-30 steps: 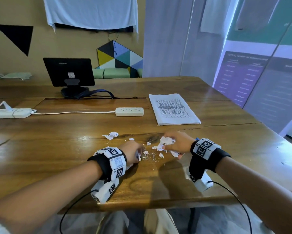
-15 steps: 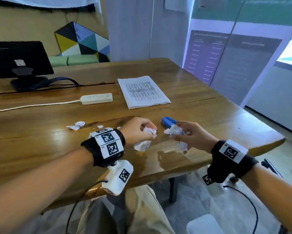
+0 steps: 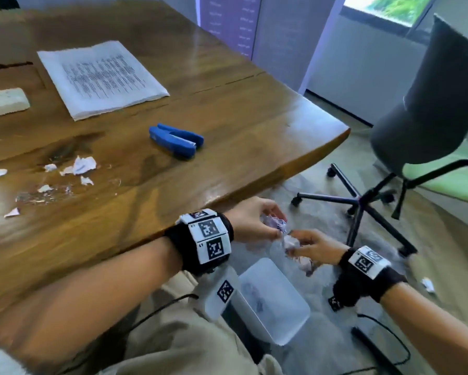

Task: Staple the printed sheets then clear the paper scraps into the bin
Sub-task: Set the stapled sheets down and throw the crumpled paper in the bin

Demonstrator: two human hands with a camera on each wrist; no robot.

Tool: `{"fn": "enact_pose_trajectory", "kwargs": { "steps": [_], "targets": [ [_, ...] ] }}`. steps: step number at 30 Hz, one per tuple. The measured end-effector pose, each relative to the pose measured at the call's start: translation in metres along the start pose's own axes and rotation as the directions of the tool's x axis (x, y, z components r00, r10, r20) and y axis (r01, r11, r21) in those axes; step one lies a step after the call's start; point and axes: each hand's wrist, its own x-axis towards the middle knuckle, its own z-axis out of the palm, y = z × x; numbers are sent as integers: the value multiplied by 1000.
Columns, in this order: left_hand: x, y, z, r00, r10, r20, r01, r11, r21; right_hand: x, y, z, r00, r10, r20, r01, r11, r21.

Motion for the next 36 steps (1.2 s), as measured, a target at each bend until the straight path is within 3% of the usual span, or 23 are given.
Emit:
{"fn": "enact_pose_trajectory", "kwargs": {
  "steps": [5, 11, 21, 29, 33, 36],
  "targets": [
    [36, -36, 44, 978, -167, 128, 159, 985, 69, 40, 72, 28, 970, 244, -16, -241, 963, 117],
    [66, -73, 69, 944, -318, 91, 306, 944, 127, 66, 119, 49, 925, 379, -26, -371, 916, 151],
    [84, -100, 103, 891, -442, 107, 429, 895, 125, 83, 155, 69, 888, 459, 26, -460, 887, 34],
    [88, -100, 134, 883, -462, 86, 468, 882, -59, 81, 164, 72, 861, 507, 36, -508, 855, 104],
    [90, -98, 143, 863, -487, 132, 496, 867, -47, 83, 173, 73, 854, 520, 29, -521, 851, 64],
    [90, -98, 145, 822, -533, 200, 564, 809, -164, 83, 176, 72, 848, 529, 12, -530, 847, 37]
  ]
}}
